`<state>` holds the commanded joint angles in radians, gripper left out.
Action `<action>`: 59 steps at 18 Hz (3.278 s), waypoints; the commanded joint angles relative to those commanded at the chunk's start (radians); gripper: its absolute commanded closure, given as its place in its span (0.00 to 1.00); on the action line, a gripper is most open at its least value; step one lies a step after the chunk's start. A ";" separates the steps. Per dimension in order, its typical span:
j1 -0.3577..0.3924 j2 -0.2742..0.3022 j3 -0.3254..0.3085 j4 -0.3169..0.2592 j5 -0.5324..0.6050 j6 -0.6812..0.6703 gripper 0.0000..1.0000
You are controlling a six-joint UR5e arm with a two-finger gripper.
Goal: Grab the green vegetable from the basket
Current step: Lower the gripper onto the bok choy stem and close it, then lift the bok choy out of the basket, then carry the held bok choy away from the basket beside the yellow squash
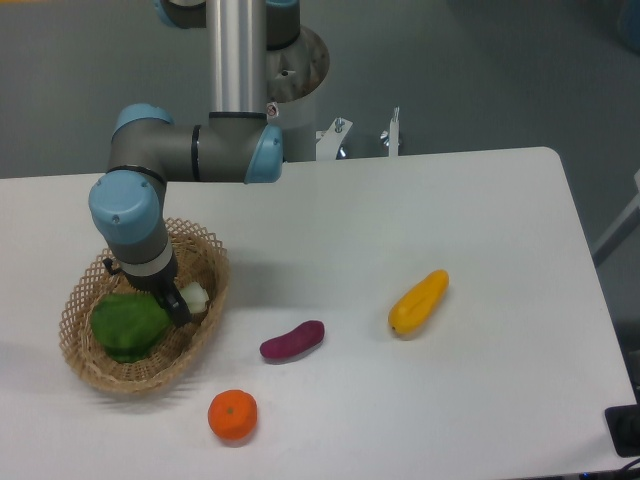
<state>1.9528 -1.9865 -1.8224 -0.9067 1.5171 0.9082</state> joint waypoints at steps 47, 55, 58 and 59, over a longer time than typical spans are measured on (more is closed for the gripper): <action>0.543 0.092 0.127 0.000 -0.014 0.139 0.83; 0.687 0.035 0.230 -0.058 -0.012 0.406 0.83; 0.715 0.014 0.277 -0.103 0.015 0.465 0.82; 0.721 0.005 0.288 -0.110 0.015 0.465 0.81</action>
<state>2.6737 -1.9818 -1.5341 -1.0170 1.5324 1.3729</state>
